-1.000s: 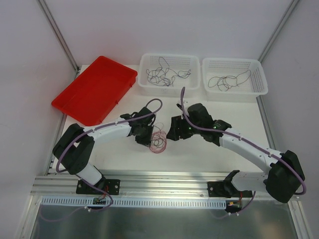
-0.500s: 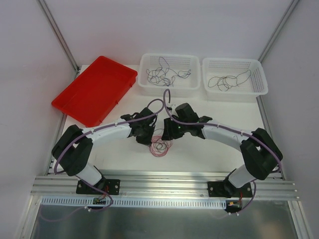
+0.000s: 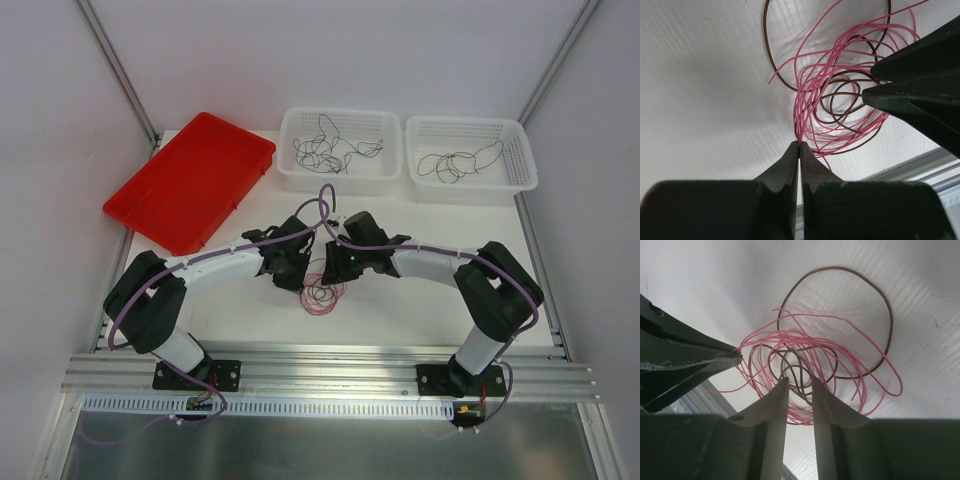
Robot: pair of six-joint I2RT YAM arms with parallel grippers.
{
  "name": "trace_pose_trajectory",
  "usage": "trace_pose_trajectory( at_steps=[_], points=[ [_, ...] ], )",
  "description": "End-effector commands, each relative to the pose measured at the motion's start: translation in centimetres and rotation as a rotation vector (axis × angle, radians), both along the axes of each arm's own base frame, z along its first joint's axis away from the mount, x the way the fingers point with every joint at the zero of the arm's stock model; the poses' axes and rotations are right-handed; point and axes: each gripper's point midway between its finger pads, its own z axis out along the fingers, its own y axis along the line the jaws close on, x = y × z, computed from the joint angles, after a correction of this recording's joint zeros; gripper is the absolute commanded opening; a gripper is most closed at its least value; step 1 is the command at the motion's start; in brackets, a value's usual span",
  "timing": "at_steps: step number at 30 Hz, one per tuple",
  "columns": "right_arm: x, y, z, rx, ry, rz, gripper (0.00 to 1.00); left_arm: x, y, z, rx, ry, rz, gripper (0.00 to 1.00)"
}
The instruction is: Untangle the cables
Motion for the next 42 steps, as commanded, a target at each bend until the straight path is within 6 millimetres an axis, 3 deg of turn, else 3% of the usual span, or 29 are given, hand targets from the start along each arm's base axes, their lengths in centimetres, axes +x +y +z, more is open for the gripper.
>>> trace_pose_trajectory(
  at_steps=[1,6,7,10,13,17,18,19,22,29,32,35,36,38,42],
  points=[
    [1.0,1.5,1.2,0.050,-0.037,0.008,0.27,0.3,0.3,0.5,0.009,-0.028,-0.006,0.00],
    [0.8,1.2,2.0,0.055,-0.049,0.017,0.03,0.4,0.7,0.3,0.027,-0.035,0.007,0.00],
    [0.9,1.2,3.1,0.068,-0.071,0.016,0.01,0.3,0.8,0.1,0.031,-0.032,0.010,0.00],
    [0.8,0.4,5.0,0.060,-0.111,0.017,0.01,0.4,1.2,-0.1,0.043,-0.028,0.026,0.00],
    [0.8,-0.7,8.5,0.086,-0.171,0.006,0.01,0.6,2.0,-0.4,0.051,-0.014,0.059,0.00],
    [1.4,-3.7,13.3,0.133,-0.234,-0.056,0.01,0.6,3.4,-0.9,0.068,0.012,0.097,0.00],
    [1.3,-4.5,15.6,0.170,-0.282,-0.072,0.01,0.8,3.7,-0.9,0.071,0.011,0.104,0.00],
    [1.2,-5.3,16.7,0.178,-0.295,-0.084,0.01,0.9,4.0,-0.9,0.074,0.011,0.112,0.00],
    [2.2,-9.1,21.6,0.226,-0.394,-0.180,0.01,0.8,4.9,-1.2,0.090,0.017,0.129,0.00],
    [1.6,-16.2,30.9,0.271,-0.631,-0.349,0.01,0.8,6.0,-1.5,0.106,0.032,0.152,0.00],
    [1.0,-18.8,33.3,0.235,-0.718,-0.418,0.01,1.2,7.0,-1.6,0.129,0.025,0.178,0.00],
    [0.8,-21.2,34.1,0.159,-0.757,-0.491,0.01,1.3,8.0,-1.6,0.149,0.021,0.201,0.00],
    [0.5,-21.7,35.4,0.150,-0.790,-0.501,0.01,1.6,8.8,-1.6,0.165,0.016,0.225,0.00],
    [0.5,-23.3,35.5,0.087,-0.795,-0.557,0.01,1.6,9.9,-1.6,0.180,0.018,0.251,0.00],
    [0.2,-26.2,37.6,-0.007,-0.879,-0.647,0.01,1.9,12.4,-1.4,0.200,0.018,0.329,0.00]
  ],
)
